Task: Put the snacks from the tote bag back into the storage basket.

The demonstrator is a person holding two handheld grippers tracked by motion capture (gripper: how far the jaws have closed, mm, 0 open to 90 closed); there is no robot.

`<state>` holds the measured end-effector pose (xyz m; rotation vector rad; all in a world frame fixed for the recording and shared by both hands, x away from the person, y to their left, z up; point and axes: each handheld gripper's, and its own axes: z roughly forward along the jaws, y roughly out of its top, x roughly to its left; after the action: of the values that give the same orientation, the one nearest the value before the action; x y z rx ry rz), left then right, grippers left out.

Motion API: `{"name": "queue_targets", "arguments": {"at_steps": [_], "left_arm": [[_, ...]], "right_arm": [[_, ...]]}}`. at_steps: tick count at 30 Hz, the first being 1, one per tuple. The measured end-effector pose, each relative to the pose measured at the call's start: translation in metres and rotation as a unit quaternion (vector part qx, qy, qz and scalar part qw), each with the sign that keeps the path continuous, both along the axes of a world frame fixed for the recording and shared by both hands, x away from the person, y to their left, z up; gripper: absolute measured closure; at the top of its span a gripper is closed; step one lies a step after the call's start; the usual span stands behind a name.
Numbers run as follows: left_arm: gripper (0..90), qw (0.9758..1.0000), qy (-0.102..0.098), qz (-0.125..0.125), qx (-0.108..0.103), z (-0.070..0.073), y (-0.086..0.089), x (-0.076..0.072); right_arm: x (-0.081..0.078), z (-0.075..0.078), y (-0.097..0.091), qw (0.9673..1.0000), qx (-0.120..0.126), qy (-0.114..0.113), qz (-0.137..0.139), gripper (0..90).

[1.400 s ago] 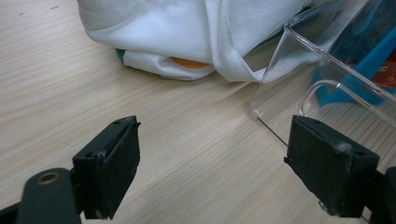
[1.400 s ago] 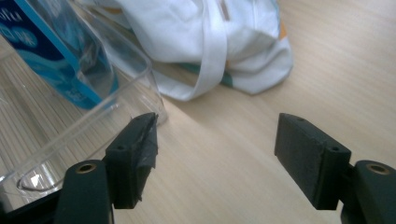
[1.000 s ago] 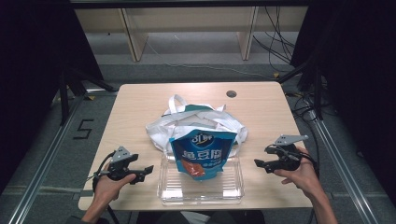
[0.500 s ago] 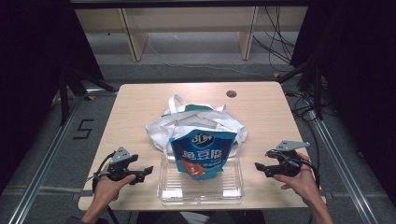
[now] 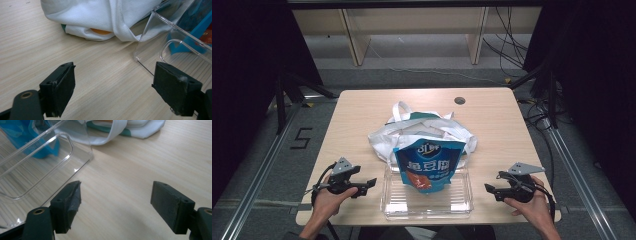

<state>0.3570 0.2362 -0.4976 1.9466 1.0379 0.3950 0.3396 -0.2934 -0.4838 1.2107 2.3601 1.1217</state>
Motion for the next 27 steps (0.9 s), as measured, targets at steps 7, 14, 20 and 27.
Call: {"name": "queue_targets", "arguments": {"at_steps": [7, 14, 20, 27], "left_arm": [[17.3, 1.0000, 0.003, 0.000, 0.002, 0.000, 0.000, 0.000], [17.4, 1.0000, 0.001, -0.002, 0.002, 0.000, 0.000, 0.000], [17.4, 1.0000, 0.001, -0.001, -0.001, -0.001, 0.000, 0.001], [17.4, 1.0000, 0.000, 0.000, -0.001, -0.001, 0.000, 0.000]], "right_arm": [[-0.019, -0.004, -0.007, 0.9998, 0.004, -0.002, -0.018, 21.2], [-0.023, -0.006, -0.009, 0.9995, 0.011, -0.005, -0.029, 21.7], [-0.022, -0.008, -0.010, 0.9996, 0.005, -0.007, -0.026, 21.7], [-0.022, -0.008, -0.009, 0.9995, 0.008, 0.001, -0.032, 21.8]]}}
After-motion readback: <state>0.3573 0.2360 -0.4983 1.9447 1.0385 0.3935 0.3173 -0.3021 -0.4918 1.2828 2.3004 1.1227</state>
